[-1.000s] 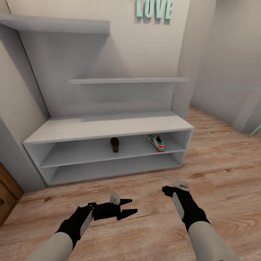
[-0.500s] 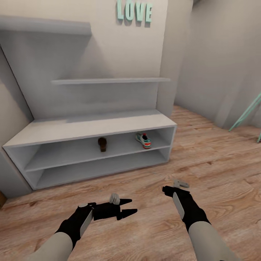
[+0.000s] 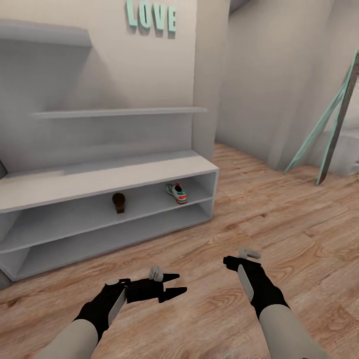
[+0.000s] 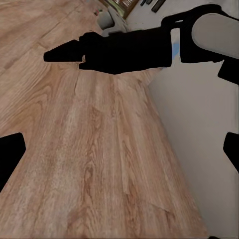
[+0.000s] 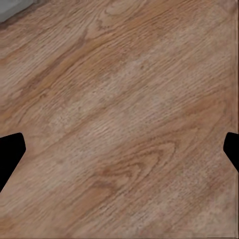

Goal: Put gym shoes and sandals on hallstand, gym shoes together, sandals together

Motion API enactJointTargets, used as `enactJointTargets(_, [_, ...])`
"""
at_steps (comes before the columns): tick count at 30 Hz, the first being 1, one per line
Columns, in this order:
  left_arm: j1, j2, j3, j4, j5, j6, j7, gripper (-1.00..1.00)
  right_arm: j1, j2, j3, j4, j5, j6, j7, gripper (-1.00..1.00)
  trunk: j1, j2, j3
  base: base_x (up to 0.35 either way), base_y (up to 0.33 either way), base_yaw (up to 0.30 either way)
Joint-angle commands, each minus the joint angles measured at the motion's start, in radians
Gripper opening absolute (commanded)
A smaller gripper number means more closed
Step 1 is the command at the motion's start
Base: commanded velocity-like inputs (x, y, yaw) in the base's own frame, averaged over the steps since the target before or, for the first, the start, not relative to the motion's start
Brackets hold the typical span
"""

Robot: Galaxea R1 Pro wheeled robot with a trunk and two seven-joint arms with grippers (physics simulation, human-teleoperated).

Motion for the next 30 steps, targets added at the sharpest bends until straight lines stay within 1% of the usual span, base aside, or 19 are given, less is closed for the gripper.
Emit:
enactJointTargets(1, [0.0,0.001,-0.005,0.0,0.01,0.01,-0.001,1.0,0.0,0.001,-0.003,-0.002,-0.002,0.005,-0.002,1.0,0.0,0.0,-0.001,0.0,0.0,-0.289])
enactJointTargets(30, [0.0,0.001,-0.004,0.0,0.011,0.011,-0.001,1.0,0.0,0.001,-0.003,-0.001,-0.002,0.005,-0.002,1.0,0.0,0.0,0.002,0.0,0.0,-0.289])
